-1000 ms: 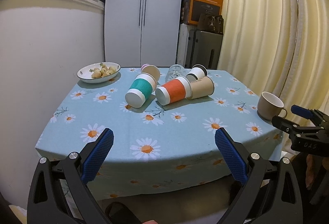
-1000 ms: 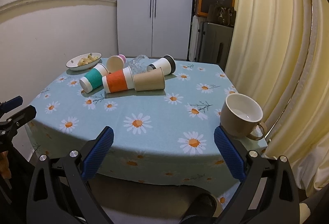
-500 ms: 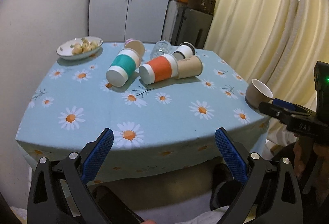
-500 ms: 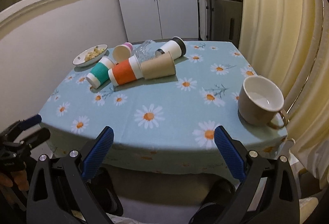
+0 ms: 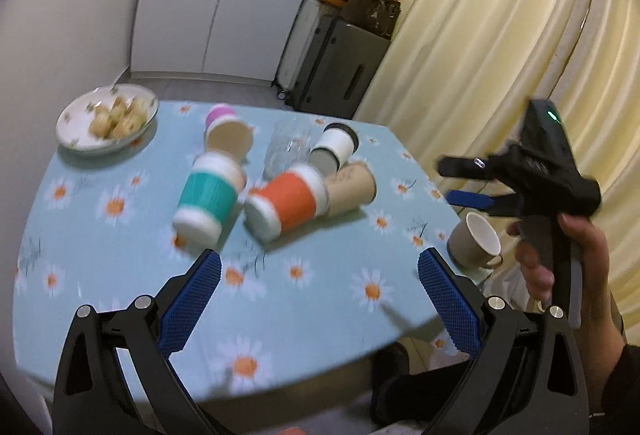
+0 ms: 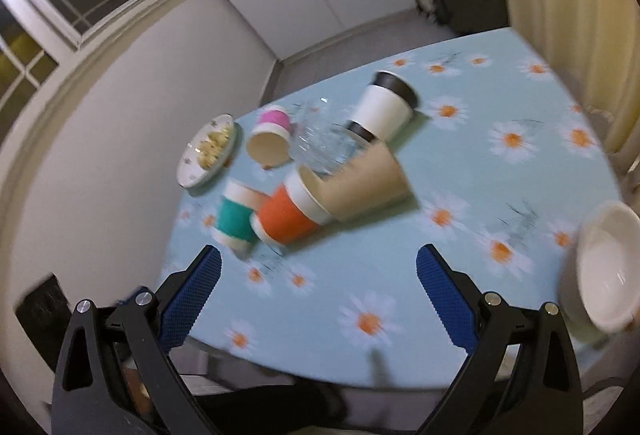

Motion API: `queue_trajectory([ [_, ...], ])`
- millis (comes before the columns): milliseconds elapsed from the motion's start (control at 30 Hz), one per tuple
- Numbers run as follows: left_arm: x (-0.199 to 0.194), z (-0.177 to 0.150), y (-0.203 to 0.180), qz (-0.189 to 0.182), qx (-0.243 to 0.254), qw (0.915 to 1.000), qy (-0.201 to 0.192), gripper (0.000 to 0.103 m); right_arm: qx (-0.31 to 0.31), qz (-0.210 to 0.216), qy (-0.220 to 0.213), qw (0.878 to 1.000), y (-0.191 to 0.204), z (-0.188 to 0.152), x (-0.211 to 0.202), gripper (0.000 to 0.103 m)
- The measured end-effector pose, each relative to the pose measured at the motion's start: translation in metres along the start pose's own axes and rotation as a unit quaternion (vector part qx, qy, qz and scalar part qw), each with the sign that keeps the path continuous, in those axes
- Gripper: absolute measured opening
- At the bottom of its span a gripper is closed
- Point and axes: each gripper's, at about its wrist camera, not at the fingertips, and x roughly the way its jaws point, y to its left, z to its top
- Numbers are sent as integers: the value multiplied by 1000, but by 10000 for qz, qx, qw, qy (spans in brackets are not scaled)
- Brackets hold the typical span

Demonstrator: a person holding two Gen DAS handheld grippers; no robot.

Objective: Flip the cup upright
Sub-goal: 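Move the right tool over the upside-down clear glass tumbler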

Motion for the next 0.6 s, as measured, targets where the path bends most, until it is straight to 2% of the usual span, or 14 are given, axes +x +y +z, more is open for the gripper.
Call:
queue_trajectory([
  [100, 12, 21, 0, -197, 107, 9997, 138, 96, 253, 287, 395, 9985, 7, 34, 22, 97],
  [267, 44, 52, 9, -572, 105, 9971, 493, 96, 618, 347, 697, 9950, 14, 76, 61, 97],
  [467, 67, 73, 33, -844, -338, 9937, 651, 95, 973, 73, 1129, 9888, 10, 117, 119, 96],
  [600, 77, 83, 48, -1210, -709, 9872, 760, 95, 1175, -185, 1368, 9834, 4, 135, 153, 90],
])
